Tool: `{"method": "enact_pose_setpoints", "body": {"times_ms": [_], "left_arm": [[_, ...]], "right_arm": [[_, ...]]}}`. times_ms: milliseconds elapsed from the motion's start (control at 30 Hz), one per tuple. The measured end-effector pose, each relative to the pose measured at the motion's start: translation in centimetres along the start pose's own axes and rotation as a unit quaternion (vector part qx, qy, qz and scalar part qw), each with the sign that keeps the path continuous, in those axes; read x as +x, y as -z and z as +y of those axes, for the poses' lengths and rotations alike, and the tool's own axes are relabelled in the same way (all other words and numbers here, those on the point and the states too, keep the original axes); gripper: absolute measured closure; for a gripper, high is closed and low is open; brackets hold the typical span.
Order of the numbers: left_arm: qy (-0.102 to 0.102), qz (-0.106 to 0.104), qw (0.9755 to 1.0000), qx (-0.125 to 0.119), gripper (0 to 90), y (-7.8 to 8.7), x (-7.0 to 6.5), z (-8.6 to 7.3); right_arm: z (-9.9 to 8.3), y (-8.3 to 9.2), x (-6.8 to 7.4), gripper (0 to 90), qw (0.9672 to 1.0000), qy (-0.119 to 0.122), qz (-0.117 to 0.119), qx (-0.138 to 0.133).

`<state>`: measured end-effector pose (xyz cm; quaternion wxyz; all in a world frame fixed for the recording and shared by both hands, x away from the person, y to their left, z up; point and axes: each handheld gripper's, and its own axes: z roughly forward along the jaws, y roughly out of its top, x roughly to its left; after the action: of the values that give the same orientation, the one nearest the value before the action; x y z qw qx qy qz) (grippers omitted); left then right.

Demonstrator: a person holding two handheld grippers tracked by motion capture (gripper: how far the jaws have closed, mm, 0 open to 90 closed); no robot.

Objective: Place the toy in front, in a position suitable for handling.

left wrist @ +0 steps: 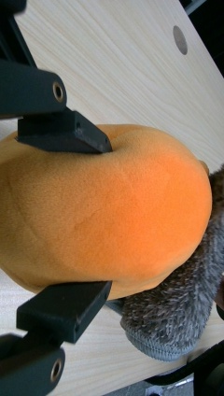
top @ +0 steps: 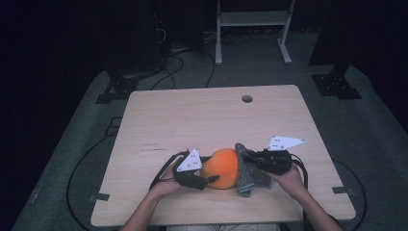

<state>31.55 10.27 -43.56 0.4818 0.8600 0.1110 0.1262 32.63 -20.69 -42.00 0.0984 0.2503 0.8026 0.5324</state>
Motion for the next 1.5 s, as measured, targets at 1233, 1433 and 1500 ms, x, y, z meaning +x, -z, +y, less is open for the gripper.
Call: {"method": "enact_pose_setpoints", "body": {"times_ms": [1233, 1433, 1500], "left_arm": [[0.039, 0.026, 0.9989, -0.006, 27.4, -0.9, 0.7, 0.3], [0.012, 0.035, 0.9993, -0.007, 28.0, -0.7, 0.1, 0.1], [0.005, 0.033, 0.9994, -0.006, 29.0, -0.7, 0.0, 0.1]], "right_arm": [[-1.3, -0.2, -1.4, 82.8, 0.9994, -0.034, -0.006, 0.003], [-2.1, 0.9, -1.4, 82.9, 0.9990, -0.035, -0.017, 0.022], [-1.4, 1.3, -0.9, 82.9, 0.9996, -0.028, -0.010, 0.006]]}}
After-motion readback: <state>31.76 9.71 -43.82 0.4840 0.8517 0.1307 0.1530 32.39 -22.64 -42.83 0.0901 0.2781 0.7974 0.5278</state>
